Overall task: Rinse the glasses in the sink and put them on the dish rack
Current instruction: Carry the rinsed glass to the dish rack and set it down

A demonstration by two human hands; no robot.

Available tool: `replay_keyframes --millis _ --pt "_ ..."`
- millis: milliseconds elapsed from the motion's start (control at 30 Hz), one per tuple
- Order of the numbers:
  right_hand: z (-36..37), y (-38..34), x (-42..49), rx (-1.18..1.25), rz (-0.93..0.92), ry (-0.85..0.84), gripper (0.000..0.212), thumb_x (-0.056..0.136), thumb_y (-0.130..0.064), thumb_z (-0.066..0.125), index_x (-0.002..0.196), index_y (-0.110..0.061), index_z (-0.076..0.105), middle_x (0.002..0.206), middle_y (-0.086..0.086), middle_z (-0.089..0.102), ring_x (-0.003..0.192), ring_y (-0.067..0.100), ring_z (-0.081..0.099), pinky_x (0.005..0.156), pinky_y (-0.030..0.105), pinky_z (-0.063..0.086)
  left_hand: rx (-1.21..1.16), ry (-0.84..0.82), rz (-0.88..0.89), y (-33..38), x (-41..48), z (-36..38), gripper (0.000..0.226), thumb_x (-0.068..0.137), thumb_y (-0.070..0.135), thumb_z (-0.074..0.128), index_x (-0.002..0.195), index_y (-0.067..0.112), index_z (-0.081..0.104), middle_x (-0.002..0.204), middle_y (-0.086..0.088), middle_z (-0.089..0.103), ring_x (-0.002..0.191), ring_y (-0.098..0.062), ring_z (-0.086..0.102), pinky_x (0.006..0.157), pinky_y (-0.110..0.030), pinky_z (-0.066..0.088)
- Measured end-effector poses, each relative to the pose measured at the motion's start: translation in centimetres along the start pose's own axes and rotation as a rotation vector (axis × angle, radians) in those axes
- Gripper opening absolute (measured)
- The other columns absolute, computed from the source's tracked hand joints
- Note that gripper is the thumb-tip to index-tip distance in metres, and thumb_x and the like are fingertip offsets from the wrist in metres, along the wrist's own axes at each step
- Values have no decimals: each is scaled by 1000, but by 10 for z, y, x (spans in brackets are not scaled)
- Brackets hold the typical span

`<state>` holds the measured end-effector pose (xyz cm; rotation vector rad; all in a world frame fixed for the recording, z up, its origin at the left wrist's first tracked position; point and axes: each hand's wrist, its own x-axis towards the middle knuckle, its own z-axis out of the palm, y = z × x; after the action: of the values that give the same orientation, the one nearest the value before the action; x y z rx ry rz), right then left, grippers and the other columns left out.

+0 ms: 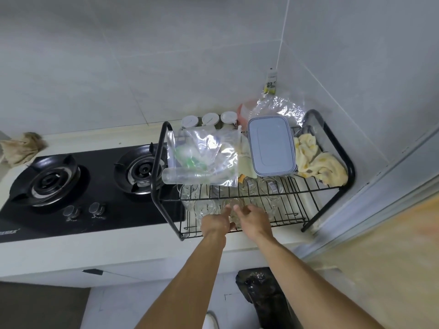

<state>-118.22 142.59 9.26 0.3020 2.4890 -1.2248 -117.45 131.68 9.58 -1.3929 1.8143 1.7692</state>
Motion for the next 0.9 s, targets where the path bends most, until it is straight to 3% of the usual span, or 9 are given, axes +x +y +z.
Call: replay_keyframes --millis 167,300,367,433,533,633,700,767,900 --pt "-1 1 0 19 8 -3 44 100 -54 56 95 -11 65 91 3 68 80 18 66 61 28 44 -31 -27 -12 3 -3 -4 49 88 40 82 93 -6 69 49 -2 69 82 -27 80 92 -42 62" --pt "-4 -1 -3 -8 -6 -29 30 99 -44 62 104 -15 64 96 0 68 84 16 66 60 25 43 62 -41 30 4 -9 -13 27 91 21 78 85 -4 70 55 -6 70 84 -29 79 95 -45 61" --pt "-7 -3 -7 -48 -35 -42 24 98 -37 66 109 -16 64 100 -1 68 85 16 65 59 24 42 115 -32 73 5 -14 -17 26 89 16 75 70 1 66 65 -9 69 81 -31 77 92 -46 62" --pt "-11 -6 -11 -66 -62 -35 23 97 -33 66 112 -16 65 104 -1 68 89 17 65 62 26 44 215 6 152 8 -18 -21 32 88 17 72 59 8 60 65 -8 64 72 -32 73 73 -39 63" --pt "-17 -7 -16 -85 -61 28 19 100 -30 60 109 -14 64 104 1 67 94 20 66 75 32 52 375 68 272 14 -29 -30 35 92 16 61 58 14 52 62 -4 57 57 -21 54 54 -24 41" --pt "-22 -5 -17 -107 -19 163 17 101 -28 58 102 -11 62 99 2 67 84 19 65 61 26 50 462 130 343 14 -32 -38 37 93 15 58 57 15 47 56 0 50 50 -17 45 50 -24 36" --pt "-26 -5 -20 -52 20 267 22 101 -27 60 110 -7 56 104 4 64 79 18 61 50 23 38 478 152 364 11 -31 -40 28 94 16 61 69 13 49 61 0 50 53 -18 47 52 -26 39" --pt "-31 -3 -24 27 46 354 32 101 -25 61 119 -5 45 107 8 60 80 22 58 51 25 36 457 162 350 9 -32 -42 17 96 20 62 99 9 51 80 -4 56 73 -24 60 62 -32 46" --pt "-36 1 -23 123 136 447 39 104 -22 55 129 -5 32 84 5 54 69 26 56 57 33 46 419 187 324 4 -32 -45 43 100 26 64 126 5 37 108 -15 62 92 -34 65 73 -41 53"
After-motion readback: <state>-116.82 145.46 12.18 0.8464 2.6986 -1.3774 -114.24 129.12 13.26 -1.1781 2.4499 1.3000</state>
